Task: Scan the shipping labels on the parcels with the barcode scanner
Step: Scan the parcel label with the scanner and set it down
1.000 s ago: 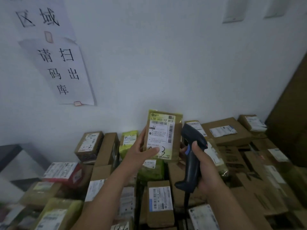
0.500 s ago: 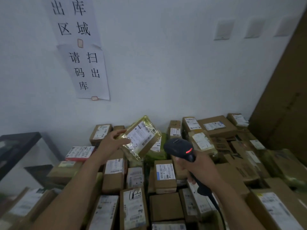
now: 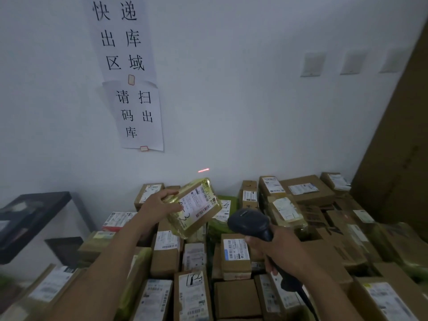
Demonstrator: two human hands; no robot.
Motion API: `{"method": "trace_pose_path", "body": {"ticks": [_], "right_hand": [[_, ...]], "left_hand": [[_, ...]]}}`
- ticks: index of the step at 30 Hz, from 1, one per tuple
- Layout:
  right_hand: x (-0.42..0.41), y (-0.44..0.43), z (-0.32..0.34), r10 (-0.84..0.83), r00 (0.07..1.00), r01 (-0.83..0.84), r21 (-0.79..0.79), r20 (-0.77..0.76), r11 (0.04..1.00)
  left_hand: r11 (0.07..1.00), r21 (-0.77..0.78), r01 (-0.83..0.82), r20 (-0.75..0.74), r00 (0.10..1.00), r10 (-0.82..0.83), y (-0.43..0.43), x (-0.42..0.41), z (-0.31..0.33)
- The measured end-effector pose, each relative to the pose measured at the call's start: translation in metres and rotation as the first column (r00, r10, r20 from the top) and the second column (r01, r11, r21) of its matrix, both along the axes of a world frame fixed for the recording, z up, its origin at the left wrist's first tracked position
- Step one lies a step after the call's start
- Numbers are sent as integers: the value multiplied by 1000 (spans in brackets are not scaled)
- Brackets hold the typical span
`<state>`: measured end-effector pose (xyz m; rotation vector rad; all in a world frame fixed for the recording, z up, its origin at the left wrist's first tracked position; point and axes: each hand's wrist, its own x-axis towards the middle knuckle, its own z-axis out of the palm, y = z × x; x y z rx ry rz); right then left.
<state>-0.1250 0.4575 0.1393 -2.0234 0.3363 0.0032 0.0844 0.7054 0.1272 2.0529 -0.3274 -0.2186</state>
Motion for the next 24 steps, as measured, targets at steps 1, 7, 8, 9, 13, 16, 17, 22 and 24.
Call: {"method": "trace_pose_path", "body": {"ticks": [1, 7, 8, 9, 13, 16, 17, 22, 24], "right_hand": [[1, 1, 0, 5, 1000, -5, 4, 1, 1000], [8, 3, -1, 38, 999, -38, 5, 12, 999], [10, 2, -1, 42, 999, -42, 15, 15, 999], [12, 1, -2, 45, 999, -46, 25, 16, 999], [25, -7, -7, -6, 1000, 6, 102, 7, 995], [45, -21, -9, -87, 995, 75, 221, 45, 972], [53, -27, -9, -128, 990, 107, 279, 57, 954], [110, -65, -15, -283, 958, 233, 442, 51, 866], [139, -85, -25, -315, 947, 249, 481, 60, 840]], "left_hand": [[1000, -2, -1, 1, 1000, 1, 0, 0, 1], [1000, 2, 6, 4, 1000, -6, 0, 8, 1], [1000, 1, 1, -1, 1000, -1, -1, 10, -1], [1000, 1, 0, 7, 1000, 0, -2, 13, -2], [999, -33, -28, -8, 1000, 28, -11, 28, -14], [994, -77, -75, -57, 996, 71, -27, 37, -21], [992, -92, -90, -75, 994, 84, -35, 40, -23], [979, -114, -170, -76, 984, 162, -82, 66, -45], [970, -105, -221, -84, 973, 213, -100, 85, -59]]}}
